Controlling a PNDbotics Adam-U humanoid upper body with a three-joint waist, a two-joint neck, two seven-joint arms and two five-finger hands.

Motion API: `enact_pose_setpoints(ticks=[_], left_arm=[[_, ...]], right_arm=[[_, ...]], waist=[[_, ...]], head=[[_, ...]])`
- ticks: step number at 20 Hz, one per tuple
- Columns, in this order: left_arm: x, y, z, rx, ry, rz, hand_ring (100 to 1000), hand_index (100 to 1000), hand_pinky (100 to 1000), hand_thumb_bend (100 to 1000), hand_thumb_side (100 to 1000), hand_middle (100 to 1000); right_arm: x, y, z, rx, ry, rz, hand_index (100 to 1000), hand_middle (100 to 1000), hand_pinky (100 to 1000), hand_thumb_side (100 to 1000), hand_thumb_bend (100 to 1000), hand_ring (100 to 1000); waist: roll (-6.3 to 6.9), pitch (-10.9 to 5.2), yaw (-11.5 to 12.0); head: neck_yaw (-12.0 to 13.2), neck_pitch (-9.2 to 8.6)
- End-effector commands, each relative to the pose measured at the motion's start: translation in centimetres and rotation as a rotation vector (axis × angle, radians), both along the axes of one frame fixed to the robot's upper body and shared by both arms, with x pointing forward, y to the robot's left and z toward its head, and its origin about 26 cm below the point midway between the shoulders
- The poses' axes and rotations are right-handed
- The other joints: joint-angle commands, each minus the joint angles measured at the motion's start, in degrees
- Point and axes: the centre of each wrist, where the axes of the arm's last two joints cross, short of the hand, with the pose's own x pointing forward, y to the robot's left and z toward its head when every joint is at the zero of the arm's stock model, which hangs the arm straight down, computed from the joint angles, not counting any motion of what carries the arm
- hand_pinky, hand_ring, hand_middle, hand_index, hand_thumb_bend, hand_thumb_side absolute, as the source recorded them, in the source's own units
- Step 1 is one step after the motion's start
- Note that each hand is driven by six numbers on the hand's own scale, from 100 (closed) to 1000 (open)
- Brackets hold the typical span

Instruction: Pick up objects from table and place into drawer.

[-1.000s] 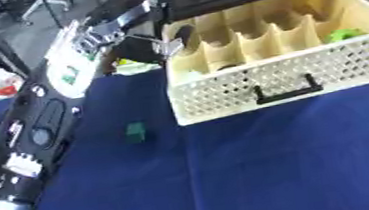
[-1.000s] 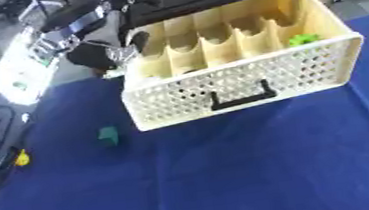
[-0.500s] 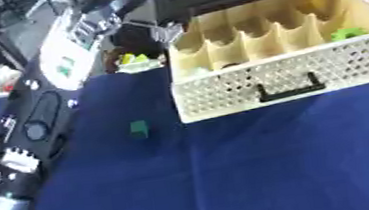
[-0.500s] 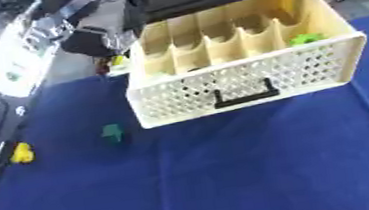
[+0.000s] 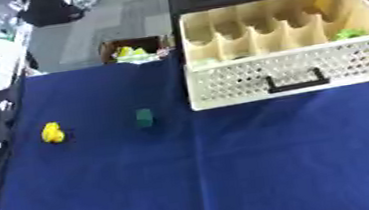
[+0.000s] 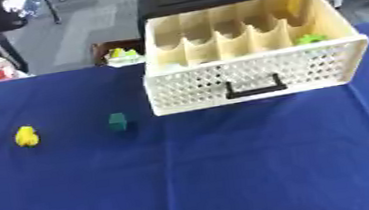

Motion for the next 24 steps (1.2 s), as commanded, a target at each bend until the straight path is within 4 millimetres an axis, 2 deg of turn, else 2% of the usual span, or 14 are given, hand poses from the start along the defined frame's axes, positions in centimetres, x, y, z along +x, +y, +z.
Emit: enact_pose_setpoints(ticks=[1,4,8,13,19,20,21,24], left_arm=[[-2.1,1.6,1.2,-0.039,-0.038,0.016,649,829,532,100,621,564],[-3.1,2.1,-0.2,-0.076,-0.003,0.012,652,831,532,100,615,568],[-4.4,2.2,-2.1,-0.124,0.045,-0.006,653,829,531,100,621,568],[-6.1,1.9,-4.7,-0.208,0.126,-0.041,652,836,520,100,649,562],[-8.2,2.9,-7.6,-0.224,0.28,-0.049,648,837,505,100,696,554],[-8.6,3.1,-8.0,-0.224,0.305,-0.05,647,838,504,100,618,553],[-9.0,3.3,-8.3,-0.224,0.329,-0.051,646,839,502,100,709,552],[-10.1,3.9,-9.4,-0.22,0.392,-0.046,644,838,497,100,725,549]], right_arm=[[-0.8,0.4,1.2,-0.185,-0.029,-0.047,797,691,777,1000,100,752],[-0.9,0.7,0.9,-0.335,-0.008,-0.077,809,702,771,1000,100,765],[-0.7,0.4,-0.7,-0.526,0.03,-0.093,833,713,782,1000,100,774],[-0.3,0.6,-3.5,-0.724,0.072,-0.04,844,720,775,1000,100,703],[0.0,1.8,-6.6,-0.903,0.128,0.036,873,722,788,1000,100,700],[0.0,1.9,-7.0,-0.926,0.141,0.037,877,723,790,1000,100,701],[0.0,1.9,-7.3,-0.945,0.157,0.04,884,726,792,1000,100,703],[0.0,1.9,-8.1,-0.977,0.219,0.061,889,727,798,1000,100,704]], waist=[[-0.81,-1.88,0.5],[-1.66,-2.52,1.3],[-2.48,-3.03,2.7],[-2.89,-3.44,3.7],[-2.96,-3.72,2.7],[-2.93,-3.73,2.4],[-2.91,-3.71,2.2],[-2.97,-3.56,1.8]], head=[[-0.4,0.95],[-1.0,1.18],[-2.4,1.2],[-3.2,1.12],[-3.0,1.16],[-3.0,1.16],[-3.0,1.14],[-3.1,1.06]])
